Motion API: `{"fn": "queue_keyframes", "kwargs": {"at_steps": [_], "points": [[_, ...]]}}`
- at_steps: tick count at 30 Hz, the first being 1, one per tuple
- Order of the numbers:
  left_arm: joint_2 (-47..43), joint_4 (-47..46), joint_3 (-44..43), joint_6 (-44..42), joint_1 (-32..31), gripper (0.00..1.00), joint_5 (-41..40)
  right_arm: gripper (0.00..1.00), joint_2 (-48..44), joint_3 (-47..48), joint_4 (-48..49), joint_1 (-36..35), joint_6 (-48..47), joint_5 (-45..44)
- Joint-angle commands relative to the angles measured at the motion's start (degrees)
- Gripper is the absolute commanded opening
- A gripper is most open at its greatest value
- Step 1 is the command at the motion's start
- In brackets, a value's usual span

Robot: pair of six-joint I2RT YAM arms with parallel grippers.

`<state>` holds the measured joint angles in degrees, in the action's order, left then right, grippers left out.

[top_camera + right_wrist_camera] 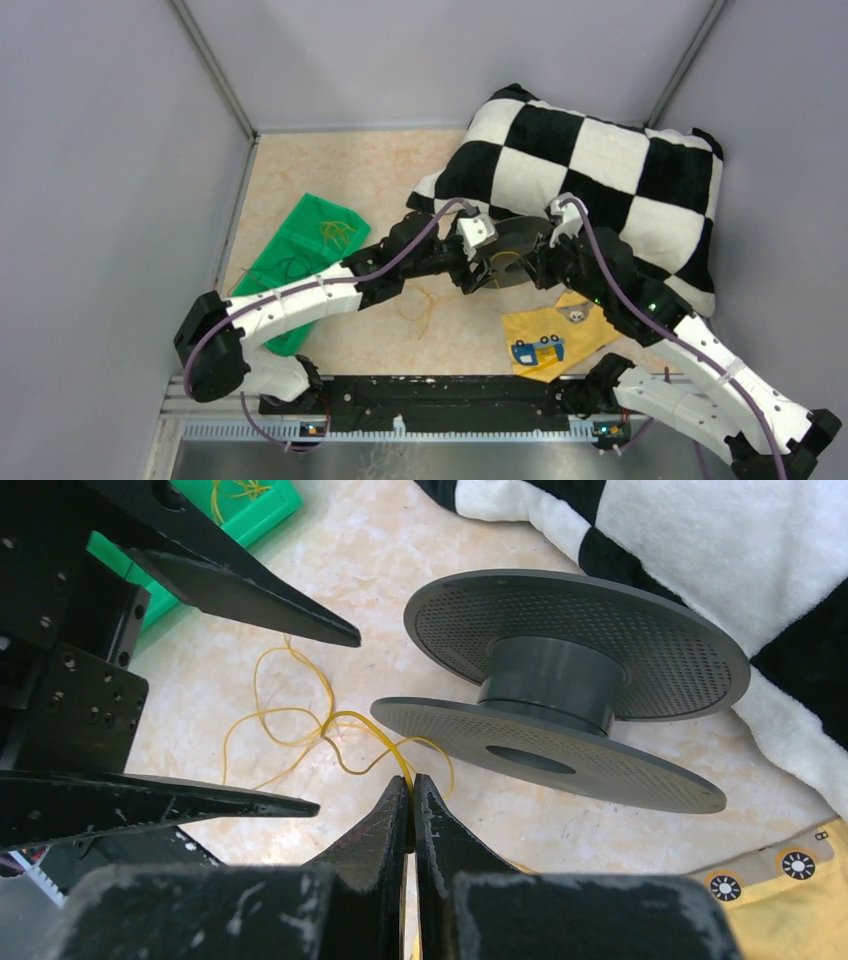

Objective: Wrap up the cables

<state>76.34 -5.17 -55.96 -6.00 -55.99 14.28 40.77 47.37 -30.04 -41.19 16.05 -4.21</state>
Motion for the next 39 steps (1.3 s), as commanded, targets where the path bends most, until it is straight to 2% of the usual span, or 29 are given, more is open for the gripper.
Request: {"fn": "queue_keyframes", "kwargs": {"at_steps": [1, 3, 8, 11, 14, 18, 20, 22, 23, 26, 30, 33, 36, 37, 38, 39], "points": [[1.39, -1.58, -3.54, -3.57, -0.18, 0.74, 3.16, 0.00, 0.01, 2.81, 0.77, 0.20, -0.83, 0.54], [2.01, -1.75, -3.83, -3.58, -0.18, 0.69, 3.43, 0.00, 0.08, 2.74, 0.99, 0.17, -0.85, 1.17], [3.43, -1.16, -4.85, -3.03, -0.18, 0.46, 2.73, 0.00, 0.07, 2.74, 0.95, 0.11, -0.76, 1.74], [3.34, -1.40, -4.87, -2.68, -0.17, 0.26, 1.30, 0.00, -0.06, 2.82, 0.78, 0.15, -0.94, 1.84], [3.12, -1.85, -4.84, -2.59, -0.13, 0.00, -0.46, 0.00, -0.08, 3.11, 0.55, 0.17, -0.75, 1.83], [3.30, -2.44, -5.03, -2.99, -0.15, 0.00, -1.88, 0.02, -0.17, 4.45, -0.83, 0.21, 1.95, -1.45], [3.19, -3.61, -4.68, -3.59, -0.18, 0.00, -3.07, 0.21, -0.56, 5.63, -2.70, 0.17, 4.56, -4.76], [3.27, -5.36, -4.15, -4.76, -0.09, 0.00, -5.01, 0.45, -1.38, 6.78, -5.16, 0.17, 9.52, -8.70], [3.43, -5.89, -4.00, -5.33, 0.10, 0.00, -5.48, 0.47, -1.80, 7.36, -6.77, 0.19, 11.10, -10.74], [4.64, -5.48, -4.89, -6.44, 1.03, 0.00, -4.88, 0.54, -3.51, 8.74, -11.24, 0.20, 23.40, -16.70], [7.28, -3.64, -7.13, -8.77, 2.20, 0.00, -2.72, 0.58, -5.69, 6.41, -11.14, 0.08, 34.38, -21.25], [9.37, -2.88, -9.08, -9.13, 3.15, 0.00, -3.77, 0.65, -5.42, 4.79, -11.53, 0.21, 41.34, -24.65], [10.48, -5.15, -9.75, -7.78, 4.18, 0.00, -3.66, 0.77, -2.00, 4.65, -11.19, 0.18, 45.94, -26.44], [10.99, -5.56, -10.21, -7.91, 4.28, 0.00, -3.88, 0.89, -0.52, 5.00, -10.72, 0.13, 46.73, -26.51], [11.67, -5.39, -10.90, -8.10, 4.30, 0.00, -4.40, 0.98, 0.91, 5.19, -10.58, 0.21, 47.03, -26.92], [12.43, -5.32, -11.64, -8.33, 4.31, 0.00, -5.38, 0.99, 2.50, 5.60, -11.22, 0.16, 48.16, -27.46]]}}
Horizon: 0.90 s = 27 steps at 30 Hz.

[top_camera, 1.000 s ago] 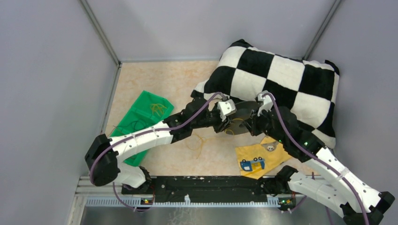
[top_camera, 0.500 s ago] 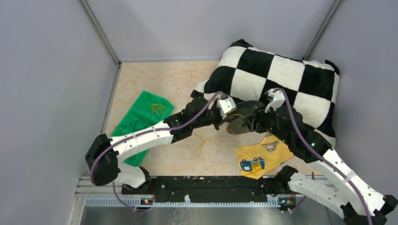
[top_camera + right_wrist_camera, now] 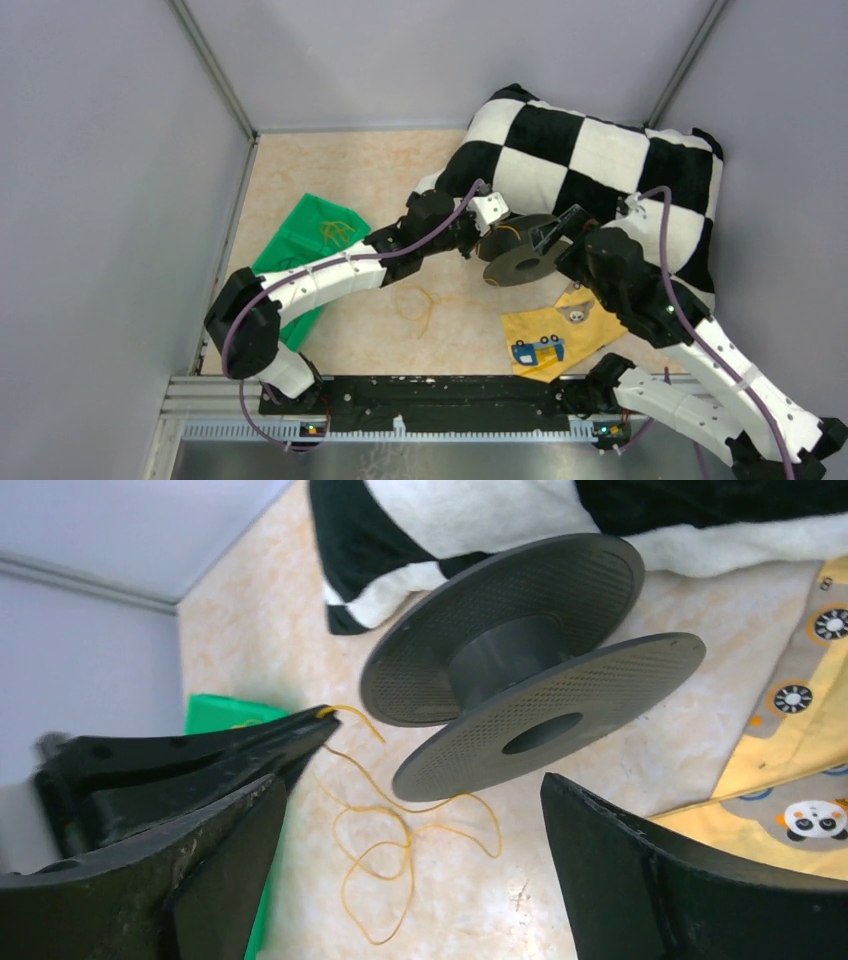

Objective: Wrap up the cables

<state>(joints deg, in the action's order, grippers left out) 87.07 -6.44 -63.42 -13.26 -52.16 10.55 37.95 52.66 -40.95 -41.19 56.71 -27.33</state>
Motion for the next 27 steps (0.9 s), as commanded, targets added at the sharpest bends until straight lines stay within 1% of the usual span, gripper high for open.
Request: {"fn": "queue_keyframes", "kwargs": {"at_steps": [1, 8, 10, 16, 18, 23, 26, 27], "points": [[2.31, -3.76, -4.73, -1.56, 0.48, 0.00, -2.28, 0.99, 6.78, 0.61, -0.74, 0.19, 8.56, -4.94], [3.11, -5.89, -2.59, -5.00, 0.48, 0.00, -3.61, 0.99, 10.92, -0.83, 0.74, 0.16, 15.11, -9.45], [2.98, -6.18, -1.98, -5.19, 0.55, 0.00, -4.23, 0.97, 11.87, -1.11, 1.02, 0.14, 16.35, -10.17], [1.12, -7.87, 1.44, -4.34, 0.89, 0.00, -3.70, 0.84, 12.70, -4.71, 4.53, 0.16, 17.47, -9.65], [0.45, -7.89, 2.43, -4.37, 0.92, 0.00, -3.94, 0.81, 12.99, -5.57, 5.06, 0.28, 17.72, -9.29], [-1.29, -7.77, 4.28, -3.98, 0.92, 0.00, -2.26, 0.74, 13.92, -5.91, 8.23, 0.32, 14.69, -6.97], [-2.57, -7.95, 5.58, -3.11, 0.88, 0.00, -2.06, 0.64, 14.42, -5.88, 8.87, 0.33, 13.39, -5.72], [-2.92, -7.72, 5.85, -2.78, 0.92, 0.00, -2.54, 0.59, 14.36, -6.09, 9.01, 0.32, 13.14, -5.45]]}}
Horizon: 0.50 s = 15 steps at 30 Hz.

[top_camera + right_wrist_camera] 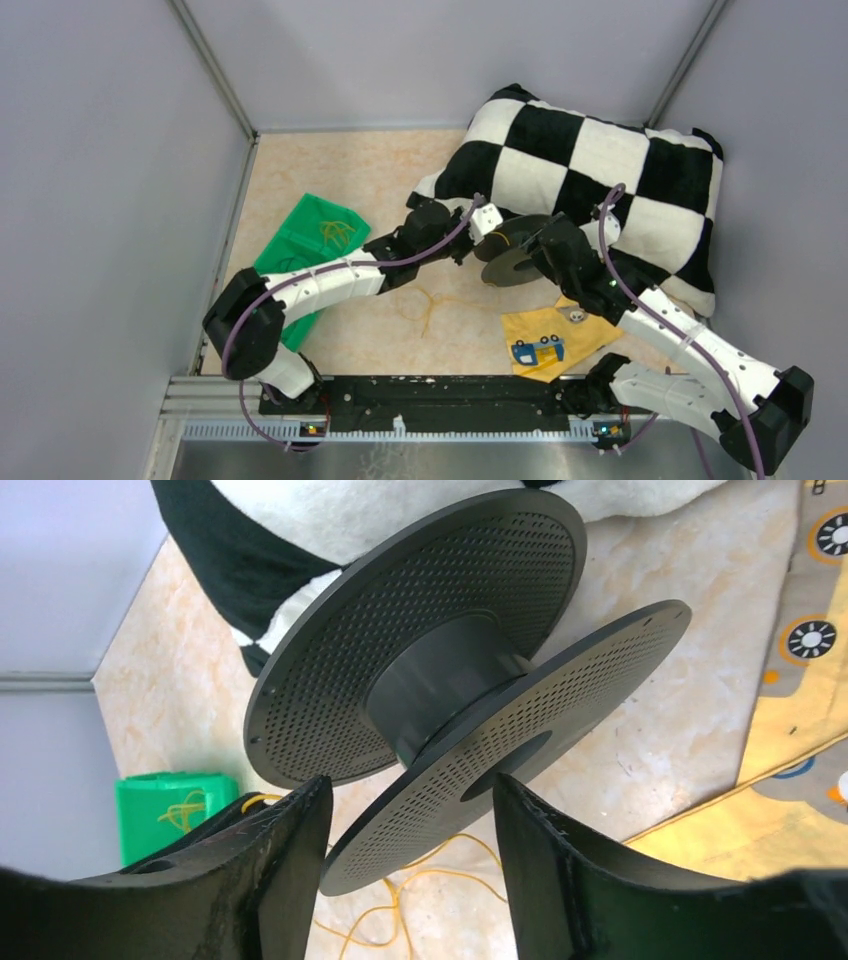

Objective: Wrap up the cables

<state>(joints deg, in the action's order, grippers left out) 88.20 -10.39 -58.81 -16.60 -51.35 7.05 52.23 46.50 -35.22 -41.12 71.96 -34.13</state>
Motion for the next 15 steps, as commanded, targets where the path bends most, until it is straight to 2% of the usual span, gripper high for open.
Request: {"fn": "queue_keyframes", "kwargs": {"at_steps": [1, 5, 9, 11, 13, 14, 15], "points": [[-4.53, -3.31, 1.51, 0.68, 0.11, 0.00, 0.47, 0.54, -0.09, -0.18, 3.46, 0.29, -2.31, 1.66], [-7.40, -2.36, 3.73, 2.34, -0.12, 0.00, 1.98, 0.39, -0.80, -1.29, 6.75, 0.27, -4.73, 3.78], [-11.84, -9.89, 10.20, 5.97, -1.05, 0.00, -1.27, 0.18, 0.95, 0.23, 9.46, 0.30, -9.13, 6.93], [-13.30, -10.87, 11.98, 7.60, -1.62, 0.00, -3.04, 0.14, 2.50, 2.19, 8.31, 0.23, -10.59, 7.52], [-14.31, -10.07, 12.24, 8.28, -3.17, 0.00, -7.58, 0.10, 3.52, 3.08, 7.36, 0.20, -11.15, 7.65], [-14.82, -9.36, 12.02, 8.24, -4.41, 0.00, -10.75, 0.01, 3.65, 3.10, 7.44, 0.18, -11.13, 7.90], [-15.48, -9.04, 12.00, 8.60, -5.77, 0.00, -13.49, 0.00, 3.66, 2.99, 7.74, 0.19, -10.67, 8.11]]}}
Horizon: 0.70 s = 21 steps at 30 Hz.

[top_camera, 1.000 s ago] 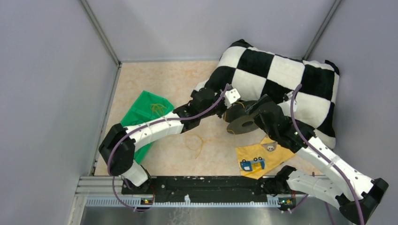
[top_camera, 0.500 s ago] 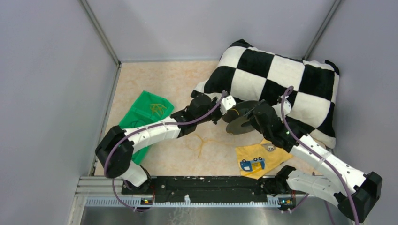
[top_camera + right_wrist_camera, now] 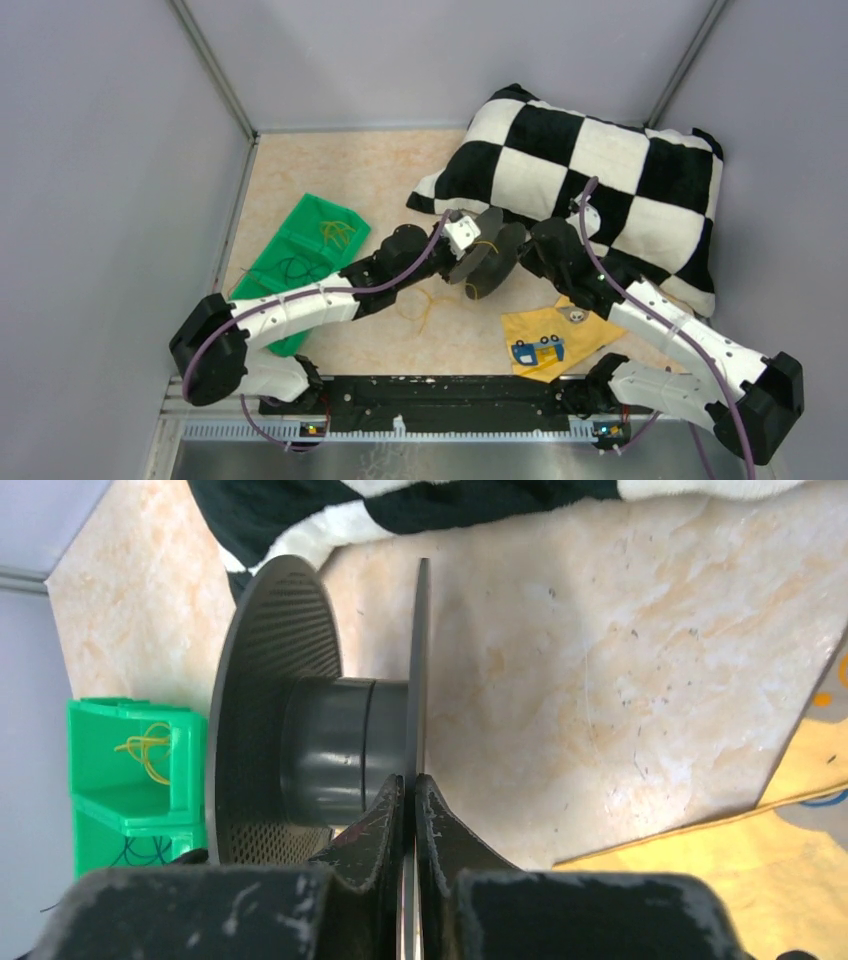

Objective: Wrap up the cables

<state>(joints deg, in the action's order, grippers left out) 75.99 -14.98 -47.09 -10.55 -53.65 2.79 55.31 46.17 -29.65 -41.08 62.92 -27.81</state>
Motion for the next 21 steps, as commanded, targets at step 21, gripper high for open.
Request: {"fn": "queue_keyframes", "kwargs": {"at_steps": [21], "points": [[2.61, 0.56, -6.67, 18.98, -22.28, 0.00, -49.20, 0.00, 4.27, 13.21, -9.42, -3.70, 1.01, -9.44]]}}
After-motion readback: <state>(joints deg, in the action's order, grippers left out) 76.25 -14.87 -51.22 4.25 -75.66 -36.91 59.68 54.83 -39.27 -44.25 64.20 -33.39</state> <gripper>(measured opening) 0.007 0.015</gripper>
